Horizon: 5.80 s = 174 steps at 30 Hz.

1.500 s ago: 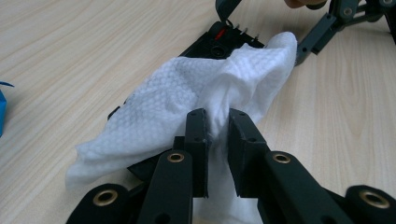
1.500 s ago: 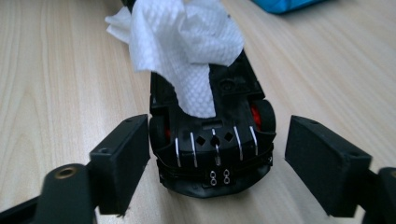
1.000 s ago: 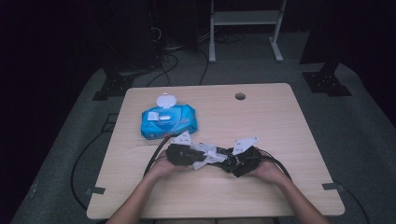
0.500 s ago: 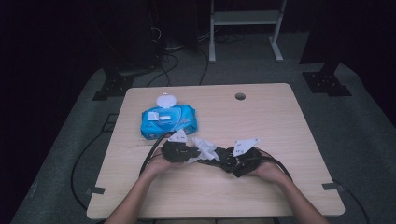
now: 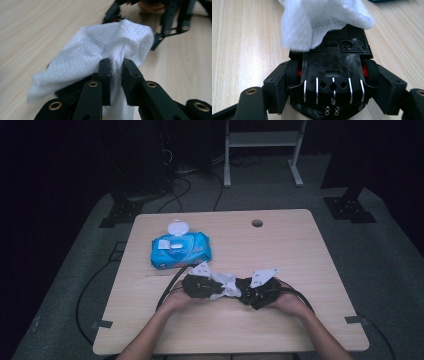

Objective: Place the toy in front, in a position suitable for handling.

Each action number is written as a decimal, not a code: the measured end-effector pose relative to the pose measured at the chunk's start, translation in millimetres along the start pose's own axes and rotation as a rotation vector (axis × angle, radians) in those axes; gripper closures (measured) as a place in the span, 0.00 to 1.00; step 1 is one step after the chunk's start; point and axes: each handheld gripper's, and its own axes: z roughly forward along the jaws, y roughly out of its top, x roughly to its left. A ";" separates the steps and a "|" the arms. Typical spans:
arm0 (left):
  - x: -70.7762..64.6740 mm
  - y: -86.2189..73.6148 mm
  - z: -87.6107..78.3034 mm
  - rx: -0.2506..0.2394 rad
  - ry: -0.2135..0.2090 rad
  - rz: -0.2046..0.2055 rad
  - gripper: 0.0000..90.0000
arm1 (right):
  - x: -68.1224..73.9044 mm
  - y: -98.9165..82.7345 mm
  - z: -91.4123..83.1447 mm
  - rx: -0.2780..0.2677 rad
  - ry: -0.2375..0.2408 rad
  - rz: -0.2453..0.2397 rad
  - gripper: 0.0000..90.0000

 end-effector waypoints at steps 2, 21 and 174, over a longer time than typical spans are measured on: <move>-3.3 0.7 3.0 -0.001 -0.008 0.007 0.86 | -0.4 0.0 0.9 -0.005 0.003 0.003 0.27; 9.0 -6.1 -5.8 -0.023 0.036 -0.021 0.86 | -2.4 4.6 0.7 0.017 0.033 -0.045 0.27; -0.7 -10.8 22.4 0.091 0.090 0.187 0.26 | -5.2 -2.4 -48.6 -0.028 -0.179 0.371 0.86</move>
